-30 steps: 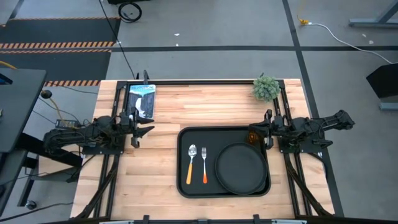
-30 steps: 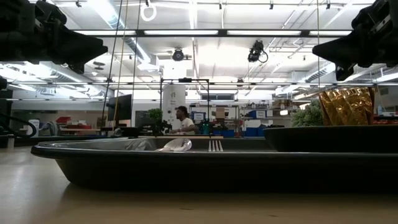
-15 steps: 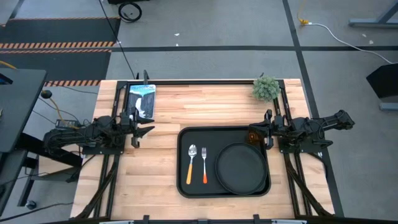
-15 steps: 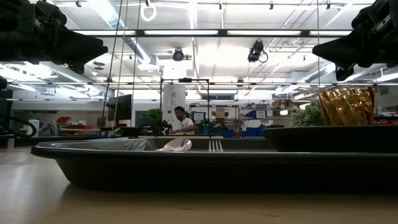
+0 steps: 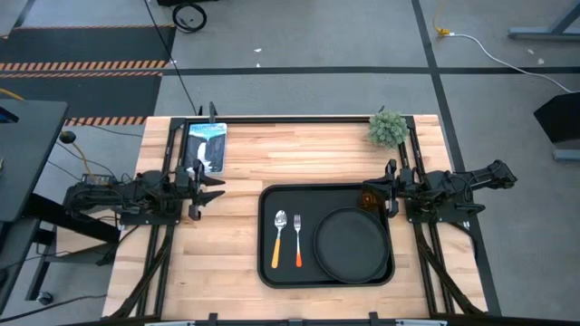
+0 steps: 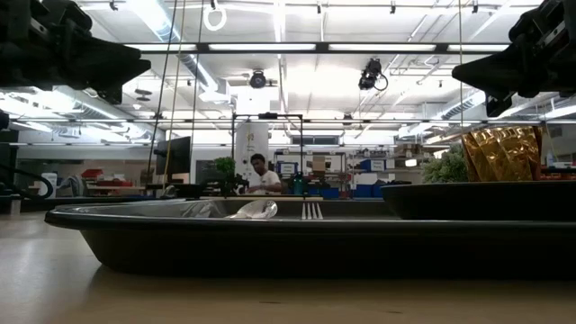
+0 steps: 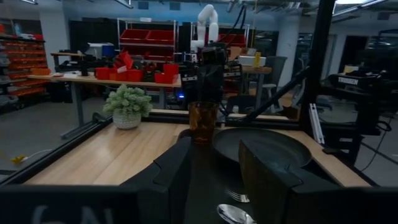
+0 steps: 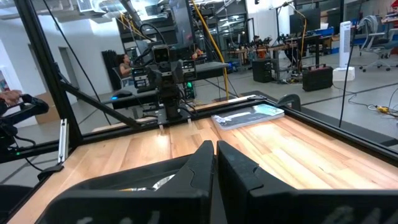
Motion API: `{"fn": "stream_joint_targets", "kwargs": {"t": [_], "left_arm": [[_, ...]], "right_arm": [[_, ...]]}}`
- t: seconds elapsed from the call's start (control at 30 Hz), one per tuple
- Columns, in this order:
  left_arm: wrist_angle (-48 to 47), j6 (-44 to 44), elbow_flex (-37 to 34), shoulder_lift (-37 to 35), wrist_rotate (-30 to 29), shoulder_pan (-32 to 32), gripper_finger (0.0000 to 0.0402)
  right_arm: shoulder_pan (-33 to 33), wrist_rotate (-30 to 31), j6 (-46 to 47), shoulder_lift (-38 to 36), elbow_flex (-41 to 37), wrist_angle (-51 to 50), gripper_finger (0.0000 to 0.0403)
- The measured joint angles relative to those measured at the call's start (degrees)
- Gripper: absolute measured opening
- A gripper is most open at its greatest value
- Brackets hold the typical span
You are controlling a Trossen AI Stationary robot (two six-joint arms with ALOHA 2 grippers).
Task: Pick and place plate/cup/fork/spoon on tray
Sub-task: Return to Home Position
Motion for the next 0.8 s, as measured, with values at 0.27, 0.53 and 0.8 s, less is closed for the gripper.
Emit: {"fn": "stream_joint_targets", "kwargs": {"t": [0.27,0.53,0.8], "left_arm": [[0.0,0.0,0.0,-0.1,0.0,4.6,0.0142],[0.0,0.0,0.0,-0.1,0.0,2.8,0.0142],[-0.1,0.0,0.0,0.0,0.0,1.5,0.0142]], "right_arm": [[0.0,0.0,0.0,0.0,0.0,0.0,0.0027],[0.0,0.0,0.0,0.0,0.0,0.0,0.0027],[0.0,0.0,0.0,0.0,0.0,0.0,0.0027]]}}
